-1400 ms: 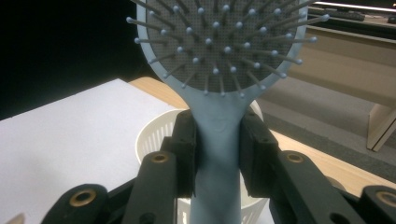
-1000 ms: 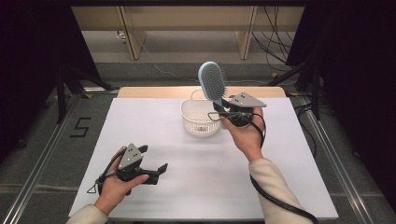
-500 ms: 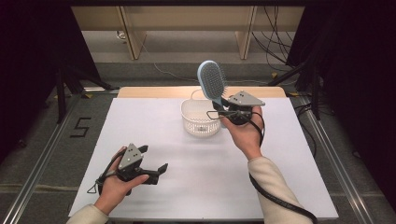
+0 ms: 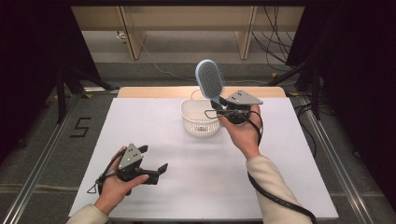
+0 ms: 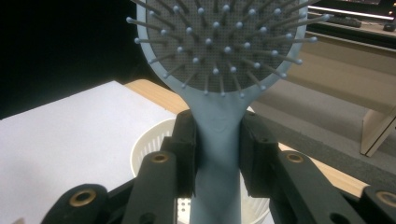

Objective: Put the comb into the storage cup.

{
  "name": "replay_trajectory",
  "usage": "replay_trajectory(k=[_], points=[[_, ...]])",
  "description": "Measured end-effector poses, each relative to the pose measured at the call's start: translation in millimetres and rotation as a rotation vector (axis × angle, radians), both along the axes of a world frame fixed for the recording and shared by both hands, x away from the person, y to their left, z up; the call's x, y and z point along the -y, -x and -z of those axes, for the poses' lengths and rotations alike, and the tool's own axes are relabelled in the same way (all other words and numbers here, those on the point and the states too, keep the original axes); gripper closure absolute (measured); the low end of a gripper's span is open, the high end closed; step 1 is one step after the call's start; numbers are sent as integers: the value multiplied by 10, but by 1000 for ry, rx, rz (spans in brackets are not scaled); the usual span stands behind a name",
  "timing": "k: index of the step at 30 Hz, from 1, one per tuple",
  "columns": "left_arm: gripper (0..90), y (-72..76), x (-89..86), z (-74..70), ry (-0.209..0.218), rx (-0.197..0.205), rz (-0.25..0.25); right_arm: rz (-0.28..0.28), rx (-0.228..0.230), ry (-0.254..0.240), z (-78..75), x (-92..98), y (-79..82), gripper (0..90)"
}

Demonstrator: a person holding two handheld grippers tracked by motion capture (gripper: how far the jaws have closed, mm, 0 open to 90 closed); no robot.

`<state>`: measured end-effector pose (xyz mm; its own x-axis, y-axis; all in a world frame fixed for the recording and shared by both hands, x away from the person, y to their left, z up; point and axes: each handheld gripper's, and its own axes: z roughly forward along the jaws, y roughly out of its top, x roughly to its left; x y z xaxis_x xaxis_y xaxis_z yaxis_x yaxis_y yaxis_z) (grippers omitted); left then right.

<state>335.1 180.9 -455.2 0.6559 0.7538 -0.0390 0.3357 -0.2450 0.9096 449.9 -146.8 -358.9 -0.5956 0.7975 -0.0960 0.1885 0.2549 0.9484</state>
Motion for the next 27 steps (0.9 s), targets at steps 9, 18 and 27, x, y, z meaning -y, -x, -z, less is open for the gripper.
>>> replay_trajectory(k=[9, 18, 27], points=[[11, 0, -1, 0, 1, 0, -2, 0, 0, 2, 0, -27, -25, 704], [11, 0, -2, -1, -1, 2, -1, -1, 3, 5, -19, -47, -50, 704], [11, -1, -2, -1, 0, 2, -1, 0, 6, 5, -30, -67, -77, 704]])
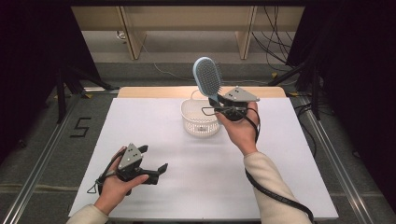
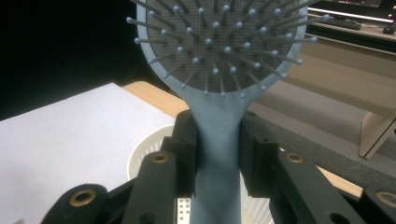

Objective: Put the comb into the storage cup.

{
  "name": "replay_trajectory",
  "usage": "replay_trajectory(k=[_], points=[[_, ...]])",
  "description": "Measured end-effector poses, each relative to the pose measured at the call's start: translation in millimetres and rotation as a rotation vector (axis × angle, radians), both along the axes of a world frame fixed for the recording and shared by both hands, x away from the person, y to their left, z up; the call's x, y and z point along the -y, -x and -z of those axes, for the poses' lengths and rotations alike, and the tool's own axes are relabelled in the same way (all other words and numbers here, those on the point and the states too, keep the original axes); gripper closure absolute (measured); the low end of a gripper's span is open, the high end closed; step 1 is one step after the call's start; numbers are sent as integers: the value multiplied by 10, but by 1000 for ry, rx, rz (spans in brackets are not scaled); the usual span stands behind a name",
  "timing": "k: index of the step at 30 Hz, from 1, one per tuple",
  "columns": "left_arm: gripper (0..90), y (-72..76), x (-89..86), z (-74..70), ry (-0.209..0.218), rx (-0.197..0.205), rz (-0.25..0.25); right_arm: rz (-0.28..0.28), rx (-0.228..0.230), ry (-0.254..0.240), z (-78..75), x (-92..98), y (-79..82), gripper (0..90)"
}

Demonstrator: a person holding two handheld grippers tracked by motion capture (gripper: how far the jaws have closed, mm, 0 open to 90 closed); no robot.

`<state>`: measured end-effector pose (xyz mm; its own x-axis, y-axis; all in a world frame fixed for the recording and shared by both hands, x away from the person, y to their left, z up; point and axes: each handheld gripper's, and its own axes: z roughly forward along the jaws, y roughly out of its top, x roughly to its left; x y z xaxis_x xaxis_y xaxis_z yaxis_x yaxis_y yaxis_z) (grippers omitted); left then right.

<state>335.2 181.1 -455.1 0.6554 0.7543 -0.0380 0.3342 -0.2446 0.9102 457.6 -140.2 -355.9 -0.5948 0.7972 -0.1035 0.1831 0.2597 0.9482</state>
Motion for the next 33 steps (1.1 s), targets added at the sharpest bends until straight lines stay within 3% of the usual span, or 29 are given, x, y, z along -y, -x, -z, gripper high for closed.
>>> replay_trajectory(k=[33], points=[[11, 1, -2, -2, 1, 0, 2, -5, 5, 15, -31, -107, -119, 704]])
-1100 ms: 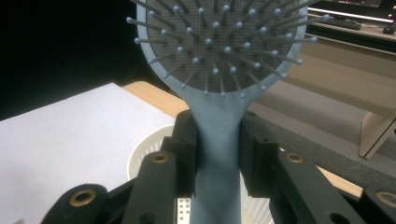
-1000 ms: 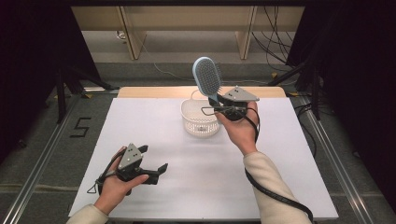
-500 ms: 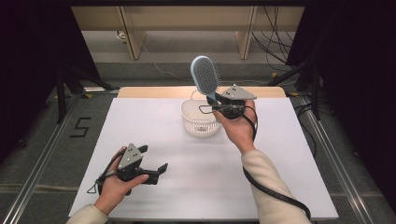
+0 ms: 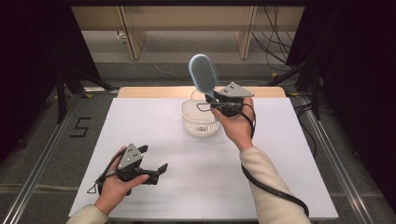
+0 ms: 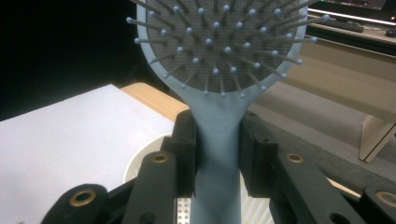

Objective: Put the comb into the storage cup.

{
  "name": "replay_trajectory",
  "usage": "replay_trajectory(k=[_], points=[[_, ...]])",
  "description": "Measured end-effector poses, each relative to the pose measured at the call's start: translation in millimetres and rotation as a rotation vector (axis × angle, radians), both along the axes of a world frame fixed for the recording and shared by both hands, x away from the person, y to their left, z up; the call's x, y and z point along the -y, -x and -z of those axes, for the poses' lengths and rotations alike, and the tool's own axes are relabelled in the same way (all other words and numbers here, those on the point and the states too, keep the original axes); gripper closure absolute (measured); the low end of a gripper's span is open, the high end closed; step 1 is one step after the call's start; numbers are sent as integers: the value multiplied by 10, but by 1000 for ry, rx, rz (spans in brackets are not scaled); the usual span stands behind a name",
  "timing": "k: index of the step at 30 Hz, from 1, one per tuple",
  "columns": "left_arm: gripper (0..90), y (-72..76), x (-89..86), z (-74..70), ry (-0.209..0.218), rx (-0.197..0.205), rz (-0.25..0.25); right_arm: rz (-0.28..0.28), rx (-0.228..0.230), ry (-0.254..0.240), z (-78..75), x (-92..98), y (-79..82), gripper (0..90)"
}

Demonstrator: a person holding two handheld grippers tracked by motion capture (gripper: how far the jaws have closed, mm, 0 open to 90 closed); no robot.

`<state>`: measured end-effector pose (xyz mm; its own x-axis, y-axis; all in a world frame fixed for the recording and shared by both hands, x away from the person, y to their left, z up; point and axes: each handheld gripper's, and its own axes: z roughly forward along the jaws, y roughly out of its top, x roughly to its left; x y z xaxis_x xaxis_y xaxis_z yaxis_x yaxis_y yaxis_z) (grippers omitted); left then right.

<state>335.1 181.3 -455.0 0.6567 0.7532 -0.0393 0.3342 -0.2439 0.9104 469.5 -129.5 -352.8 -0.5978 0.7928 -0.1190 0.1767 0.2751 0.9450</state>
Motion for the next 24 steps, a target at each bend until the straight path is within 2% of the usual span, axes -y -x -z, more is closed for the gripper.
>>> replay_trajectory(k=[24], points=[[11, 1, 1, 1, 1, 0, 2, 6, -8, 11, 31, -94, -87, 704]])
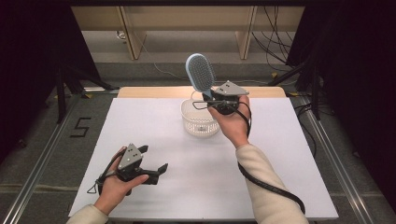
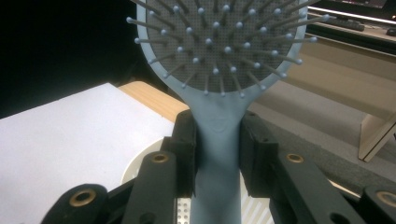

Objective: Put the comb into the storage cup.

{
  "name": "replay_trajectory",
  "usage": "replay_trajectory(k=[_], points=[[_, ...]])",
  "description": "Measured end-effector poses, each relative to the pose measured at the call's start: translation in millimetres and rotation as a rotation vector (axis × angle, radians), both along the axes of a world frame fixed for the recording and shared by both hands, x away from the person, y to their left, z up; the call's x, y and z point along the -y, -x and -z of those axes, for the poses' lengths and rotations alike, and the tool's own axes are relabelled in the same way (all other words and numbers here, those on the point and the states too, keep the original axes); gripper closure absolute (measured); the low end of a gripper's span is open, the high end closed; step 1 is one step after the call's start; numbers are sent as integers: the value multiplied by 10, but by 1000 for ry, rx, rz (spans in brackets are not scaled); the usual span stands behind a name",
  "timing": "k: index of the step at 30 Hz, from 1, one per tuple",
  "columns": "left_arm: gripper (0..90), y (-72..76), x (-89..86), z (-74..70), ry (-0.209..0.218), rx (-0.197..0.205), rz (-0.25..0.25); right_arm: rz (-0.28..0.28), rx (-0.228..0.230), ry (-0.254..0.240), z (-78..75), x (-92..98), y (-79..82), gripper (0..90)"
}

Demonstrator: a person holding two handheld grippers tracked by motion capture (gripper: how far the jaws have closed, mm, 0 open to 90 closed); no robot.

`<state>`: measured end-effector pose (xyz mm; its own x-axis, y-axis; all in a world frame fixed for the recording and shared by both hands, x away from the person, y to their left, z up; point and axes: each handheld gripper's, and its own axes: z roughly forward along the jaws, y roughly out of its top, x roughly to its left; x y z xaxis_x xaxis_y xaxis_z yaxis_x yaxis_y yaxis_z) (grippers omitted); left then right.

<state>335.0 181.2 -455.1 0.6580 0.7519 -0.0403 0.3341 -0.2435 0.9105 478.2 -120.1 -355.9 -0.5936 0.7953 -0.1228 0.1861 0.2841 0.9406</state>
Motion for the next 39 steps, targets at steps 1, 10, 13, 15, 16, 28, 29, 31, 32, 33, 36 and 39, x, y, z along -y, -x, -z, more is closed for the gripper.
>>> replay_trajectory(k=[1, 10, 13, 15, 16, 28, 29, 31, 32, 33, 36, 39], points=[[11, 0, 0, 0, 0, 0, 1, 1, -1, 1, 1, -4, -3, 704], [11, 0, 0, 0, 1, 0, 1, 7, -3, 5, 13, -32, -31, 704], [11, 1, 2, 1, 0, 1, 1, 10, -2, 3, 16, -41, -42, 704], [11, 1, 2, 1, 0, 1, 1, 10, -2, 4, 17, -45, -48, 704], [11, 2, 2, 0, 0, 1, 1, 10, -2, 4, 17, -45, -48, 704], [11, 1, -1, 0, 0, 1, 3, 17, -4, 13, 28, -70, -99, 704], [11, 1, -1, 0, 0, 1, 3, 17, -4, 13, 28, -70, -99, 704], [11, 2, 0, -1, 1, 1, 3, 17, -5, 15, 29, -73, -106, 704], [11, 2, 0, 0, 1, 0, 3, 18, -5, 17, 31, -74, -109, 704], [11, 3, 1, 0, 1, 0, 3, 18, -4, 15, 33, -77, -114, 704], [11, 4, 2, -1, 2, 0, 2, 20, -7, 16, 39, -77, -127, 704], [11, 3, 1, -1, 3, 0, 3, 20, -2, 11, 47, -78, -145, 704]])
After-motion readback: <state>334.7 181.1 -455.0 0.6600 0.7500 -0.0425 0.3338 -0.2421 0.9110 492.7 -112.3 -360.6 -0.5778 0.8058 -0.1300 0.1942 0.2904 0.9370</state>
